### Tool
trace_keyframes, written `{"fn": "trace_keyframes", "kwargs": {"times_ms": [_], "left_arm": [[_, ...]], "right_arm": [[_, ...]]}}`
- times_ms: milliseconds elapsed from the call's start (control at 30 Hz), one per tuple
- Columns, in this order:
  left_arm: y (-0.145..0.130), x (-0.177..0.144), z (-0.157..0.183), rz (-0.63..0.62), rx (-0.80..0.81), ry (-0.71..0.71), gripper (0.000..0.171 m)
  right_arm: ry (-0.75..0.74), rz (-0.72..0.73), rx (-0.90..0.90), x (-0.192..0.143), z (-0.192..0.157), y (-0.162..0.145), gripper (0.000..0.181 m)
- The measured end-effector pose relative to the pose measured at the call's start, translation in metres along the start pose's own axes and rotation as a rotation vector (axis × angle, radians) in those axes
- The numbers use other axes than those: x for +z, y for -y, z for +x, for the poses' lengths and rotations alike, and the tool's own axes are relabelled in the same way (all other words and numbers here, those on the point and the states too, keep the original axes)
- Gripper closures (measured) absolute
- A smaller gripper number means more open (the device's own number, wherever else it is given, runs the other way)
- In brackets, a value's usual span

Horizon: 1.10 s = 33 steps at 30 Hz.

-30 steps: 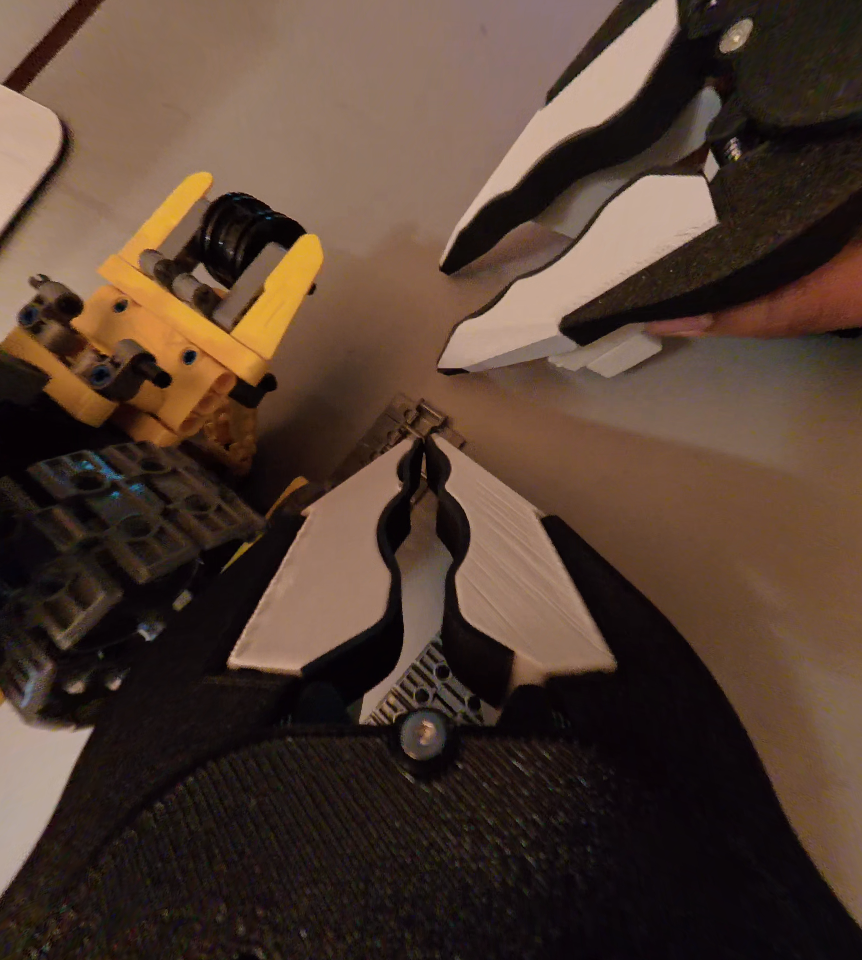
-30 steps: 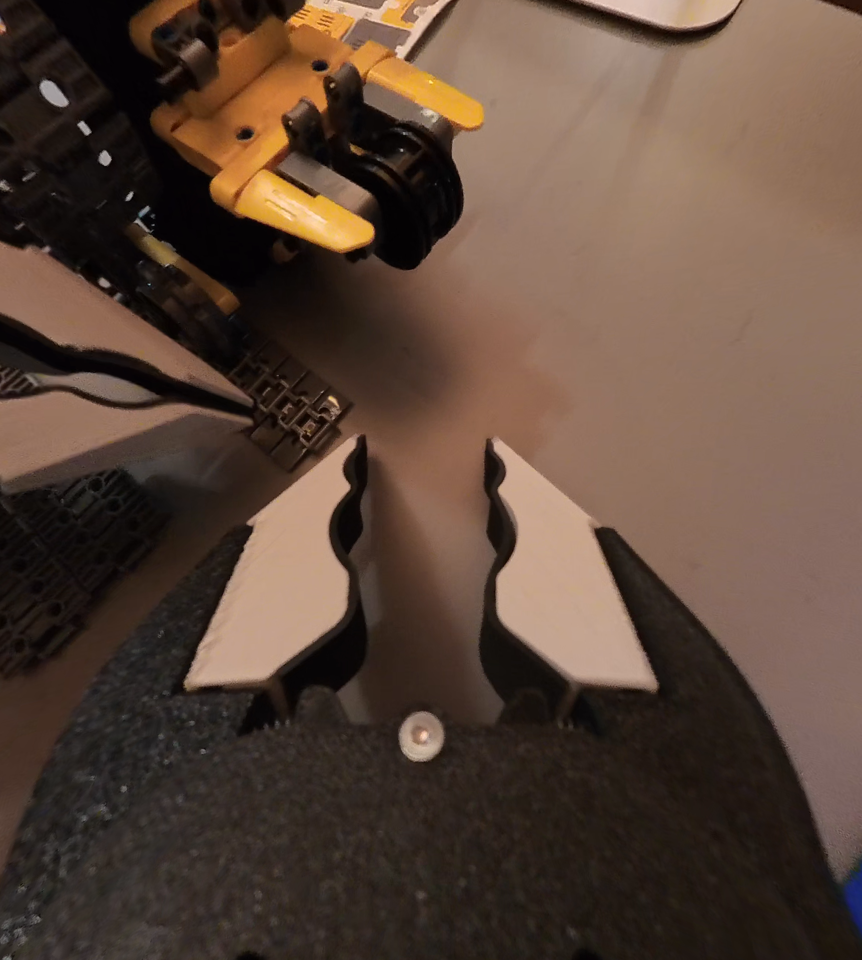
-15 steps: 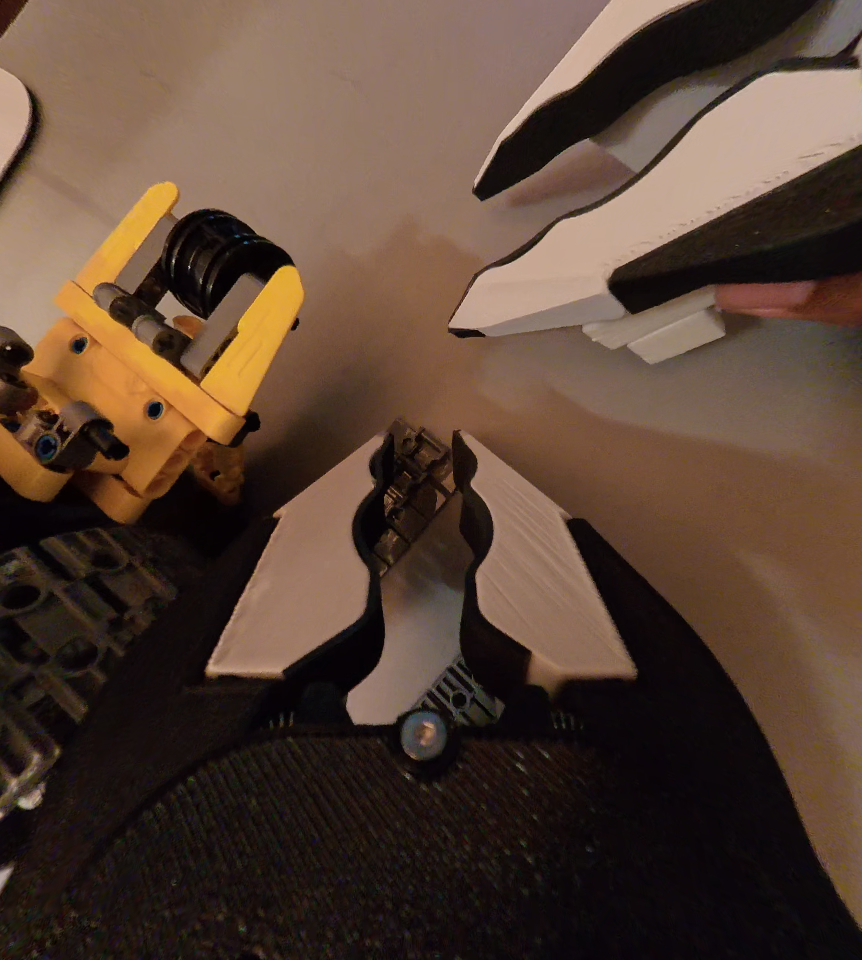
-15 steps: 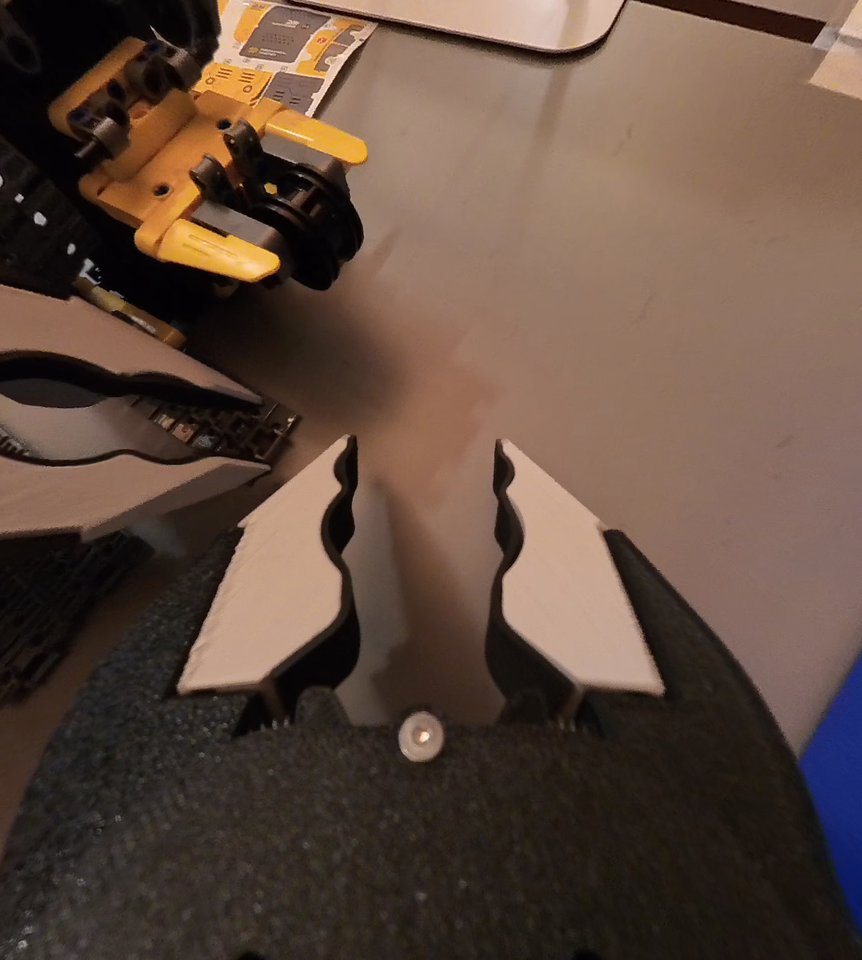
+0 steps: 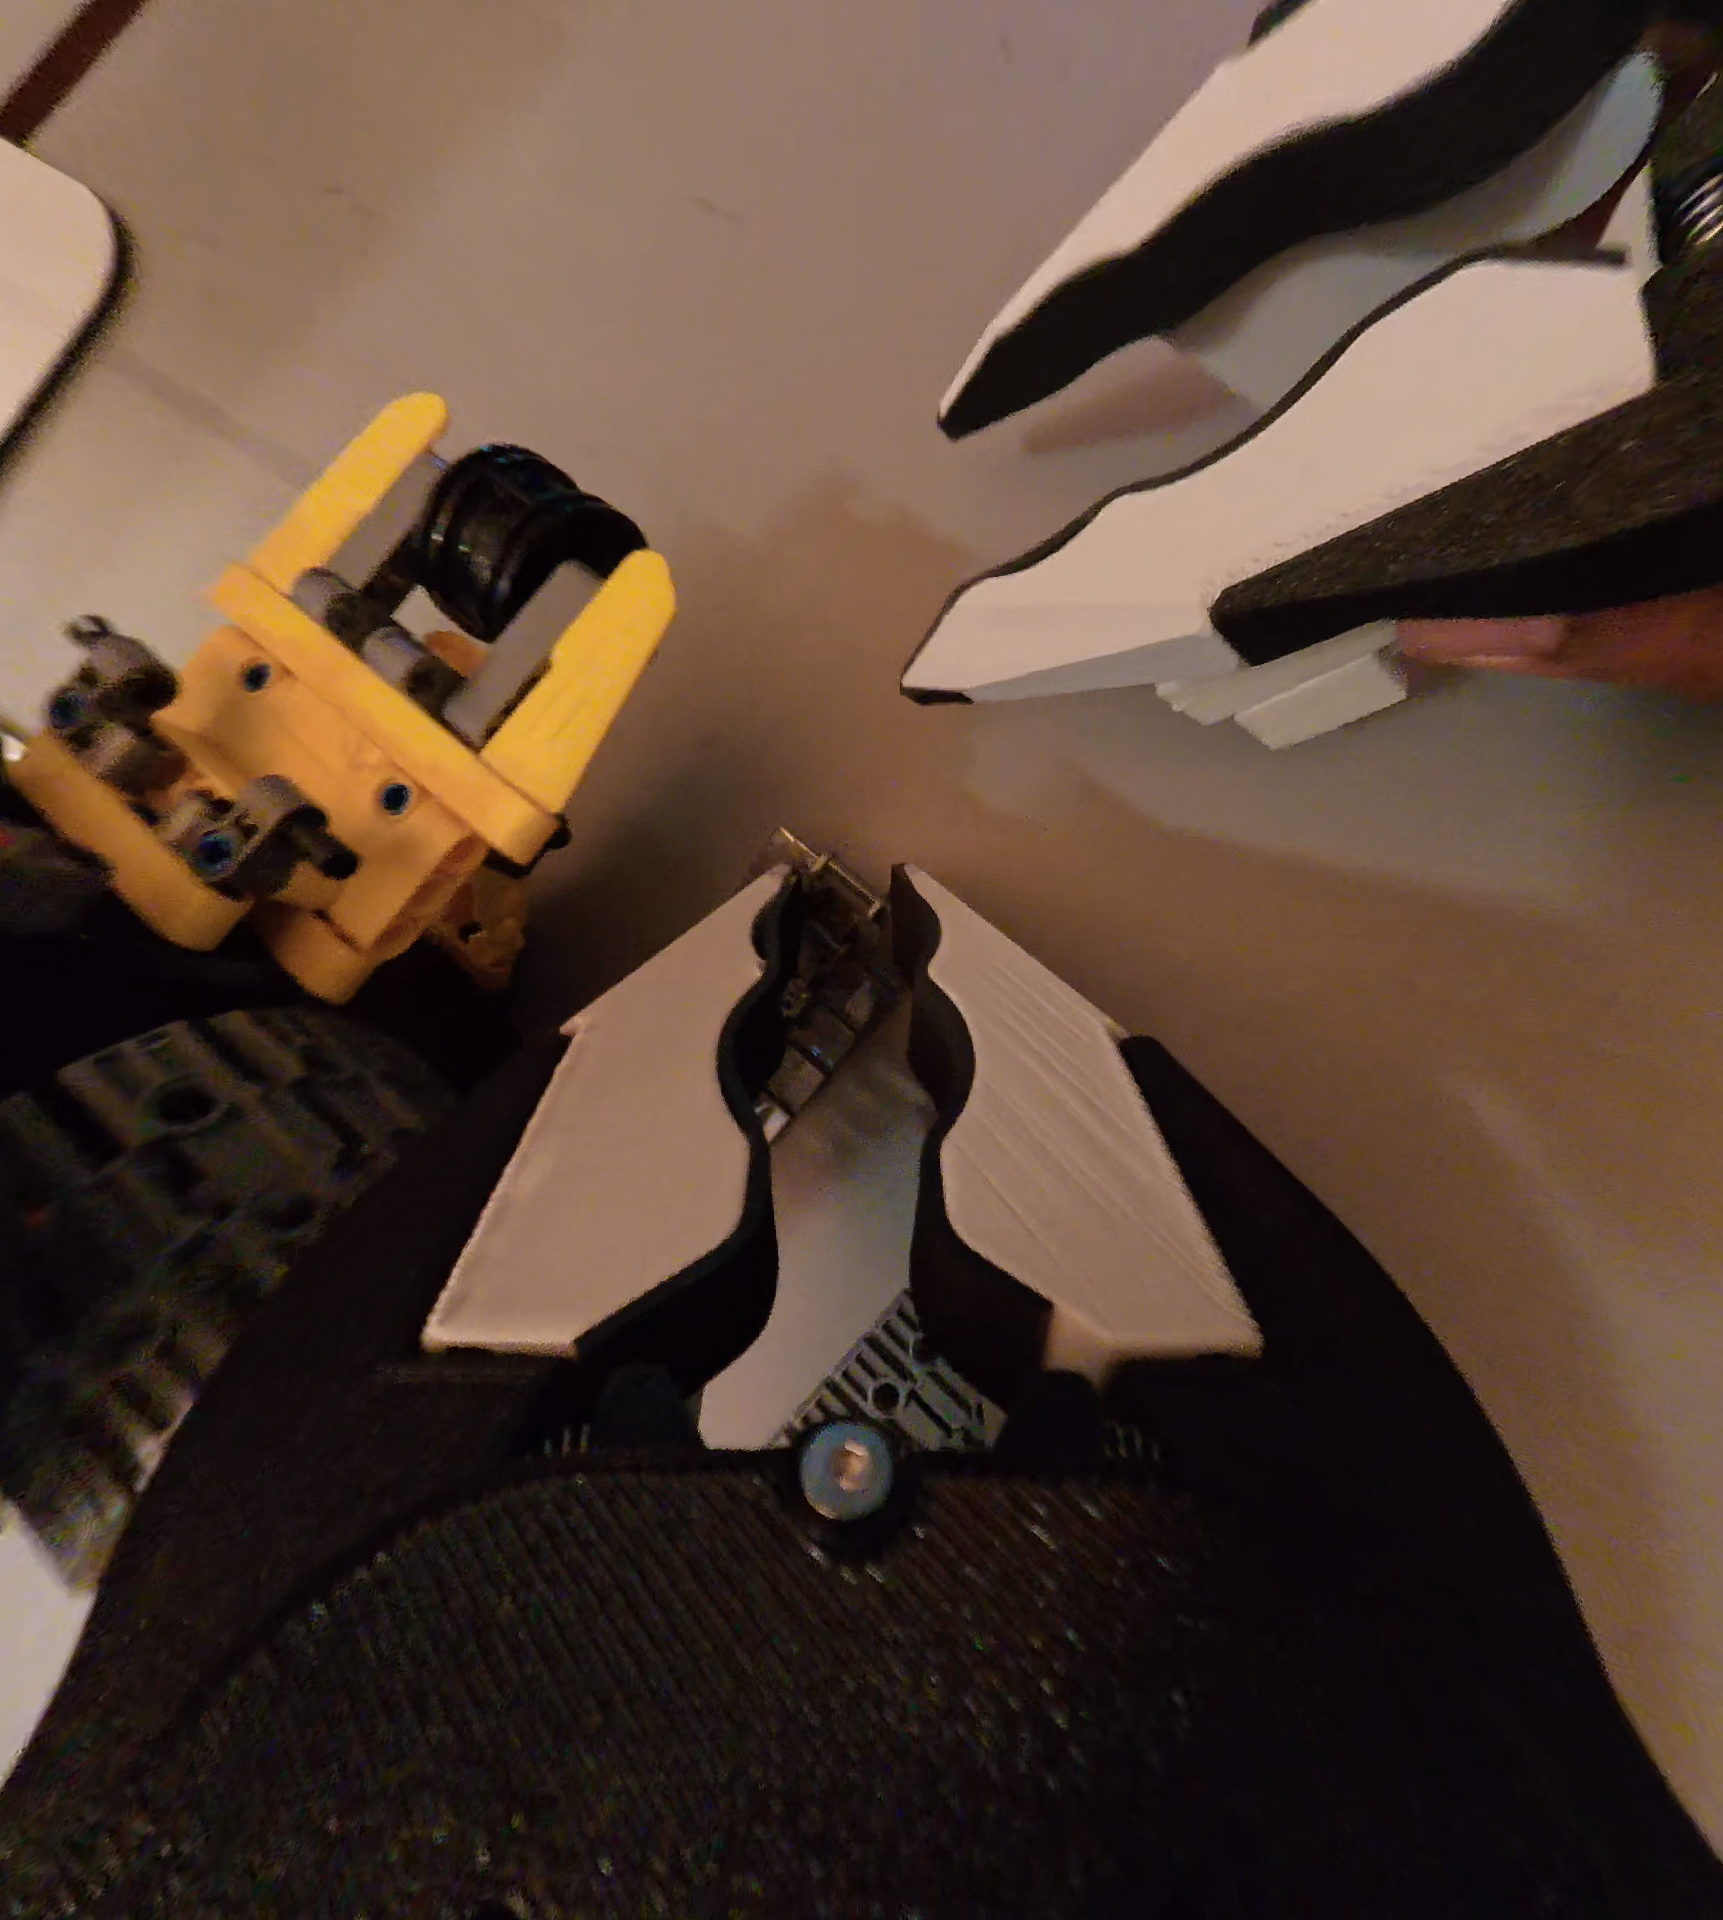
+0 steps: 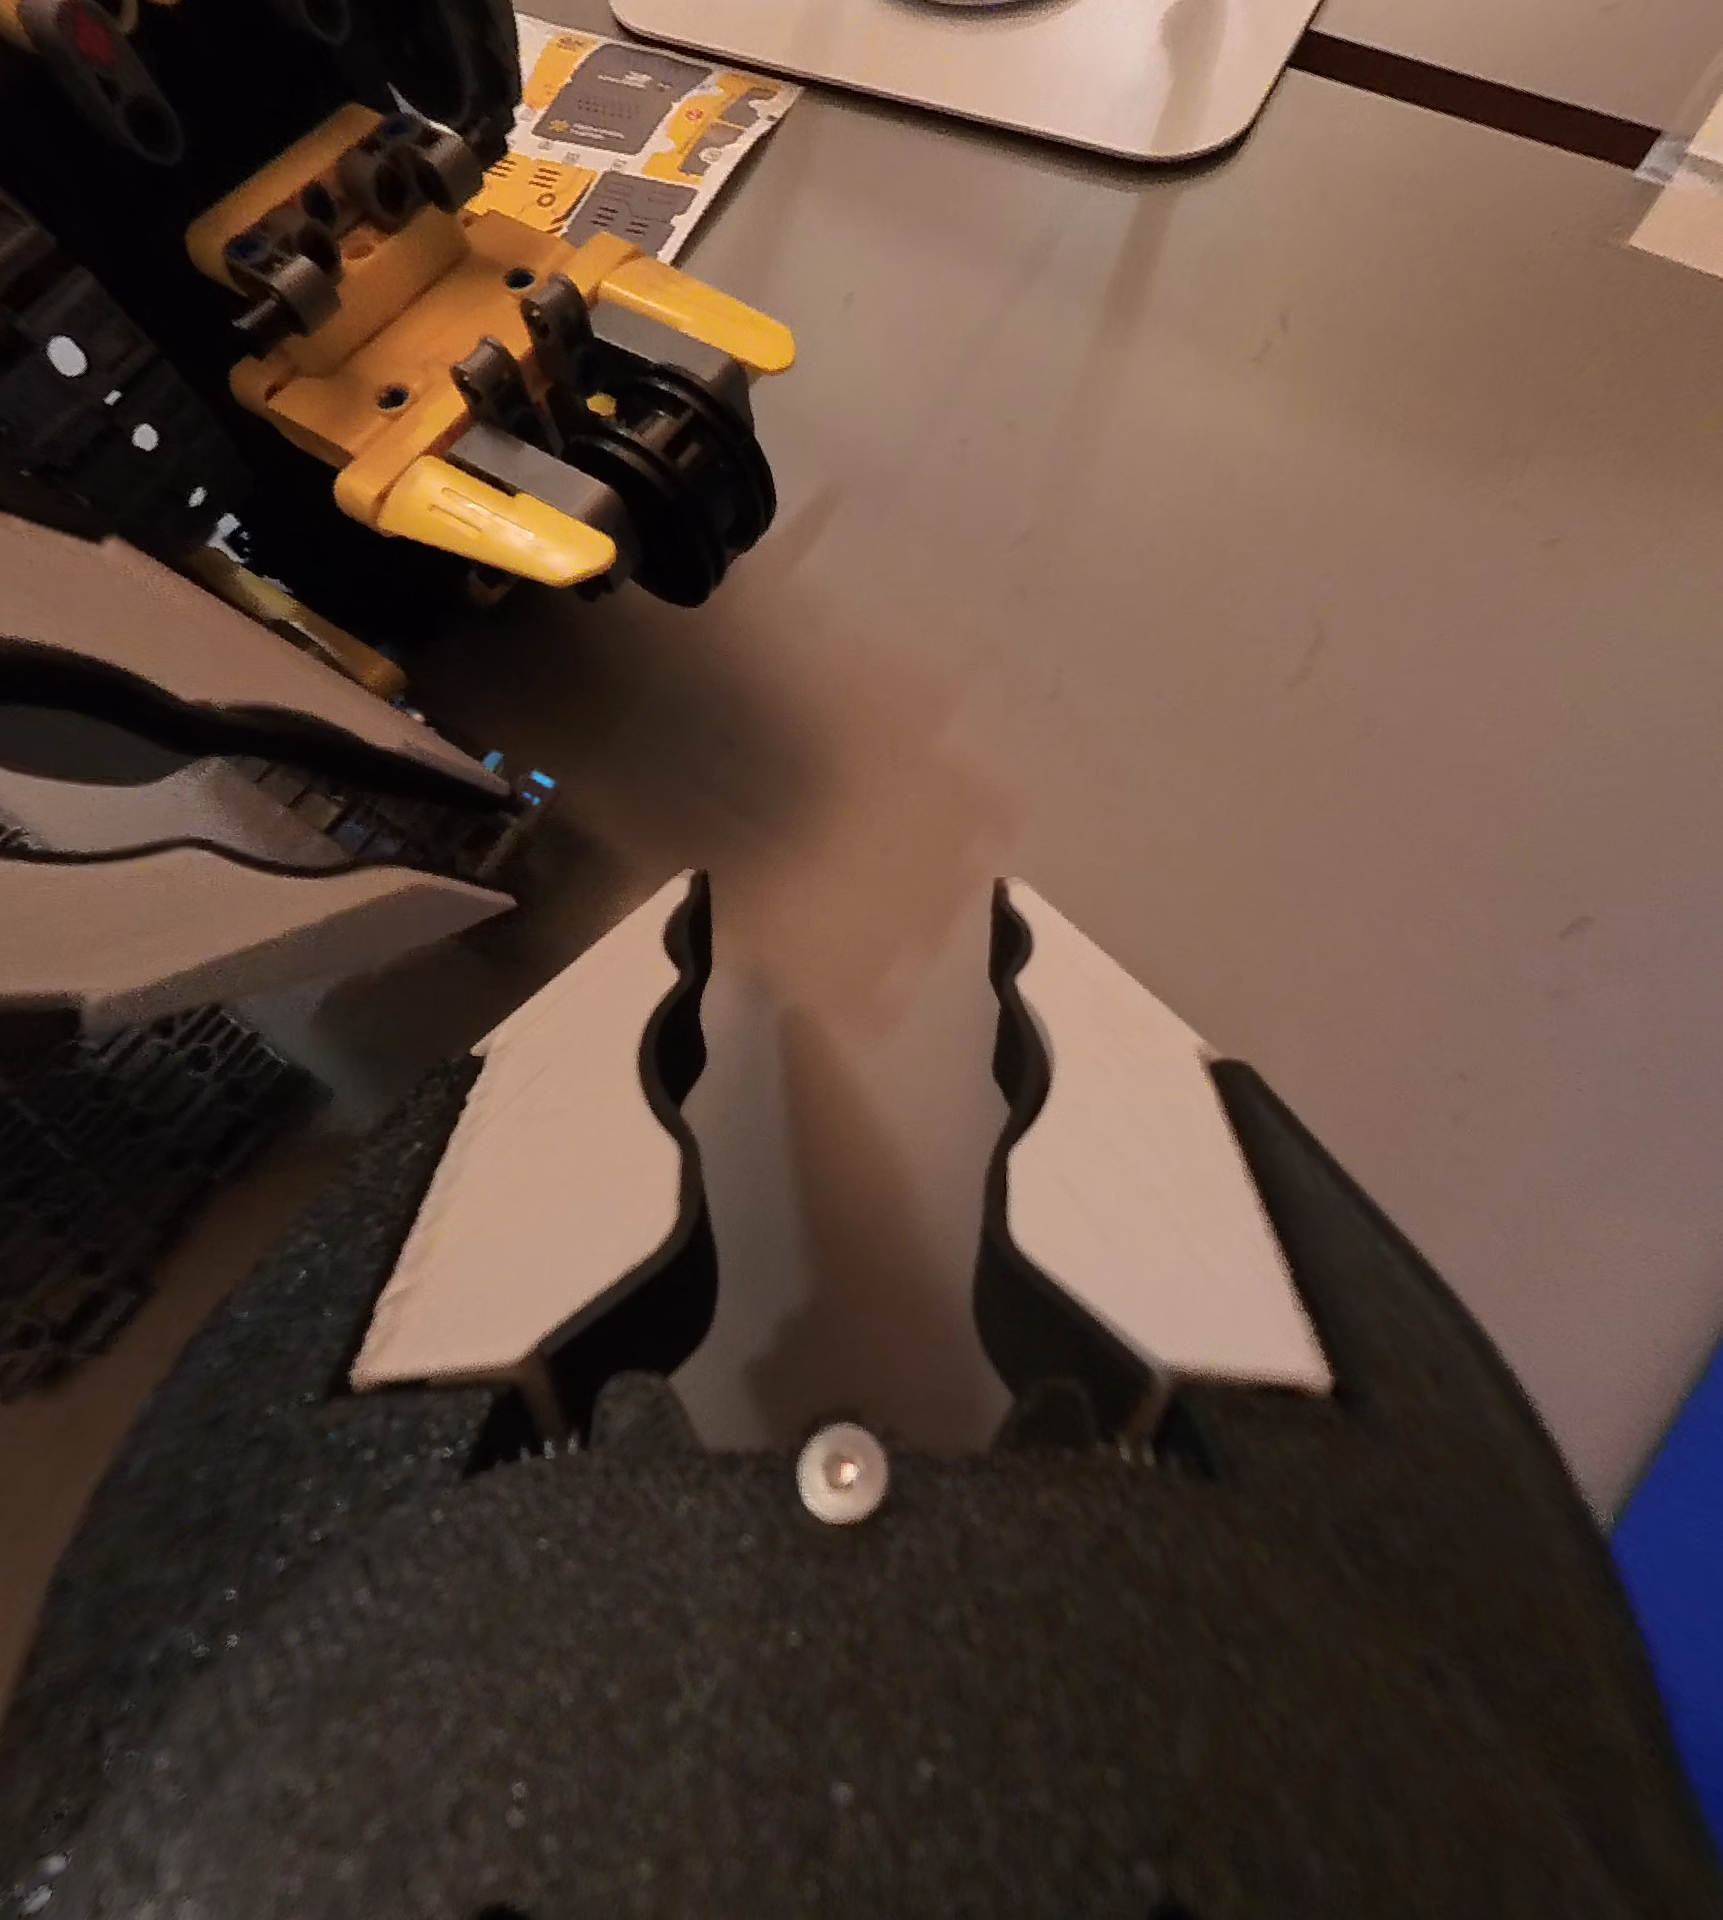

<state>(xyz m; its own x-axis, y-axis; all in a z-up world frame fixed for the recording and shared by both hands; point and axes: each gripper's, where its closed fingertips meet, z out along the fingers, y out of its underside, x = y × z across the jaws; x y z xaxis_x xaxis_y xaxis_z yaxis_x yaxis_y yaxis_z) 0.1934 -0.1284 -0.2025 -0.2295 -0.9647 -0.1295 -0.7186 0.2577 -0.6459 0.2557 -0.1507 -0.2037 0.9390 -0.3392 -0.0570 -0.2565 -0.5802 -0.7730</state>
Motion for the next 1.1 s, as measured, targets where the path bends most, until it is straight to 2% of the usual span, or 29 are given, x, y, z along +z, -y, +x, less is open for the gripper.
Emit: {"fn": "trace_keyframes", "kwargs": {"times_ms": [167,200,267,367,467,567,667,800,967,1033,1100], "left_arm": [[0.007,-0.019,-0.008,0.092,-0.035,-0.006,0.161],[0.007,-0.022,-0.009,0.108,-0.035,-0.006,0.17],[0.01,-0.027,-0.014,0.149,-0.031,0.017,0.171],[0.005,-0.027,-0.014,0.134,-0.039,0.002,0.171],[0.002,-0.025,-0.013,0.123,-0.035,0.002,0.171],[-0.006,-0.02,-0.003,0.087,-0.032,-0.04,0.171],[-0.012,-0.01,0.009,0.042,0.0,-0.06,0.157],[-0.015,0.004,0.01,-0.013,0.041,-0.02,0.141],[-0.014,0.016,0.005,-0.051,0.046,0.011,0.141],[-0.013,0.017,0.005,-0.055,0.033,0.0,0.152],[-0.013,0.017,0.005,-0.057,0.028,-0.005,0.154]], "right_arm": [[0.126,0.037,-0.064,0.001,-0.026,0.007,0.127],[0.151,0.046,-0.097,0.001,-0.034,0.008,0.127],[0.198,0.063,-0.165,0.002,-0.051,0.009,0.126],[0.245,0.046,-0.242,0.009,-0.071,0.001,0.129],[0.179,-0.033,-0.287,0.017,-0.064,-0.01,0.13],[0.146,0.007,-0.197,0.011,-0.046,-0.002,0.138],[0.111,0.06,-0.051,0.001,-0.02,0.008,0.144],[0.126,0.131,0.035,-0.01,-0.012,0.018,0.144],[0.094,0.106,-0.013,-0.008,-0.014,0.015,0.14],[0.077,0.088,-0.041,-0.006,-0.015,0.012,0.139],[0.059,0.069,-0.061,-0.004,-0.015,0.009,0.138]]}}
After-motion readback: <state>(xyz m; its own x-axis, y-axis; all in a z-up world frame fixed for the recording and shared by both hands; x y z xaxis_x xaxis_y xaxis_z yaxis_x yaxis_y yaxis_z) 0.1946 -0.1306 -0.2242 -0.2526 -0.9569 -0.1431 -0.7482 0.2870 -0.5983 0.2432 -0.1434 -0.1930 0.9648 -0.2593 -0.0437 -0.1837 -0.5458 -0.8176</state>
